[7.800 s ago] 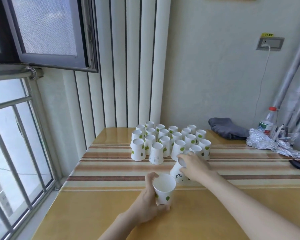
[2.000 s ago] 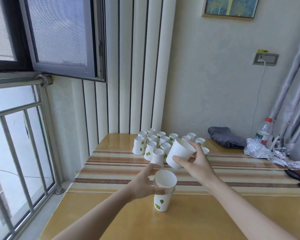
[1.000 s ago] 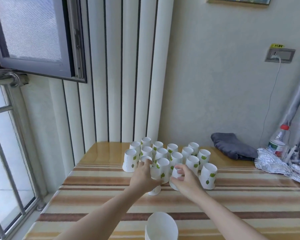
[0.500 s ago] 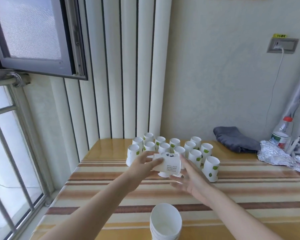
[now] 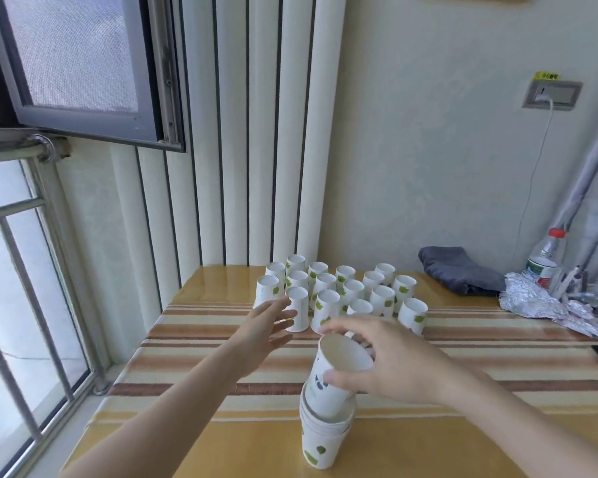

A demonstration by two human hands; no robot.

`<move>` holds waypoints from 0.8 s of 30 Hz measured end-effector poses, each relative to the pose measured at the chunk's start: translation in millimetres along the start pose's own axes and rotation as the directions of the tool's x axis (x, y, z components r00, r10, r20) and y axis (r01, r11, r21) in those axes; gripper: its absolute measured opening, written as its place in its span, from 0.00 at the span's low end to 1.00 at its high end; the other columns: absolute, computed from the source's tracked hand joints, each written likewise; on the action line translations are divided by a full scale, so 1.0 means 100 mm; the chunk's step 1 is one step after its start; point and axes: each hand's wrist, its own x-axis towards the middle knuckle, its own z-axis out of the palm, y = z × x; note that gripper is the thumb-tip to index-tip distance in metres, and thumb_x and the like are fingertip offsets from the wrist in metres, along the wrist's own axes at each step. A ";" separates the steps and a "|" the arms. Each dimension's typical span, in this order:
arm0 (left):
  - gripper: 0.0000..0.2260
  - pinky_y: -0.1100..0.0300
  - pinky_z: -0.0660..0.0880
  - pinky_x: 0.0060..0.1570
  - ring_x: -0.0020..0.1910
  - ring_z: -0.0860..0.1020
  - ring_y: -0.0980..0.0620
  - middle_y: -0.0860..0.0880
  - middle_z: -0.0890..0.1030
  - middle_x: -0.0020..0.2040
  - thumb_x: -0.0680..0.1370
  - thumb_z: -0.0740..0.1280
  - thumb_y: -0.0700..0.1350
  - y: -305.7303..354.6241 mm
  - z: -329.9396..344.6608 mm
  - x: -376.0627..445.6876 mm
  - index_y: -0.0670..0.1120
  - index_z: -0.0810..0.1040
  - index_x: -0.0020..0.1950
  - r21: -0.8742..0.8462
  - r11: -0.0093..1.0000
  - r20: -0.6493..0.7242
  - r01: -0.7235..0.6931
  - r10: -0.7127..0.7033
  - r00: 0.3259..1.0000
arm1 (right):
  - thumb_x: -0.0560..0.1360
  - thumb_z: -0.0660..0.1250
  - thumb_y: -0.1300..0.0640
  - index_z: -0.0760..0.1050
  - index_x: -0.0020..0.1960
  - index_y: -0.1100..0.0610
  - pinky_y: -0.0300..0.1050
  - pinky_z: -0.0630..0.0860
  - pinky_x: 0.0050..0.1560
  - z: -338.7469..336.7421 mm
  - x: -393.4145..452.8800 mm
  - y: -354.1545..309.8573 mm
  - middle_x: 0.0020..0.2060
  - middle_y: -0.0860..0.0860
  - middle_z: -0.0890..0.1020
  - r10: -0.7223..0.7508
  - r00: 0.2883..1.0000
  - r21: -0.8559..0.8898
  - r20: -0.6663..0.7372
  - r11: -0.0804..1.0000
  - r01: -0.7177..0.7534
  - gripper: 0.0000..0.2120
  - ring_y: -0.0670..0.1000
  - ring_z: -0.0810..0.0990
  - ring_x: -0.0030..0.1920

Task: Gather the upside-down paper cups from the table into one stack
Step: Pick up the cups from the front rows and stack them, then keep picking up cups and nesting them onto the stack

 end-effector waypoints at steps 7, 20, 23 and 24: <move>0.13 0.50 0.75 0.65 0.62 0.77 0.48 0.44 0.79 0.62 0.80 0.67 0.50 0.03 0.00 0.13 0.44 0.78 0.60 0.147 0.983 -0.080 -0.110 0.123 0.989 | 0.67 0.66 0.29 0.70 0.65 0.36 0.37 0.69 0.58 0.11 0.22 0.25 0.60 0.32 0.72 0.089 0.996 0.031 -0.016 0.996 -0.089 0.29 0.37 0.71 0.61; 0.33 0.50 0.69 0.65 0.71 0.62 0.41 0.45 0.65 0.72 0.75 0.71 0.51 0.15 0.20 0.91 0.49 0.61 0.76 0.985 0.168 -0.021 -0.027 0.281 0.960 | 0.76 0.62 0.42 0.58 0.74 0.49 0.47 0.71 0.47 0.38 1.46 1.28 0.68 0.55 0.64 0.492 0.868 -0.371 -0.073 0.794 -0.481 0.30 0.60 0.71 0.64; 0.34 0.49 0.73 0.63 0.73 0.61 0.42 0.47 0.65 0.74 0.75 0.70 0.53 0.09 0.17 1.03 0.51 0.59 0.78 0.999 0.034 0.030 -0.041 0.265 0.964 | 0.76 0.61 0.43 0.62 0.71 0.49 0.48 0.72 0.46 0.40 1.50 1.38 0.66 0.55 0.67 0.499 0.864 -0.366 -0.068 0.793 -0.487 0.26 0.59 0.74 0.60; 0.34 0.50 0.76 0.61 0.73 0.62 0.43 0.48 0.65 0.74 0.76 0.69 0.53 0.08 0.16 1.07 0.52 0.58 0.78 0.999 -0.004 0.048 -0.049 0.258 0.965 | 0.76 0.62 0.45 0.63 0.69 0.50 0.47 0.72 0.45 0.41 1.49 1.40 0.64 0.55 0.68 0.493 0.867 -0.351 -0.068 0.802 -0.483 0.24 0.59 0.75 0.57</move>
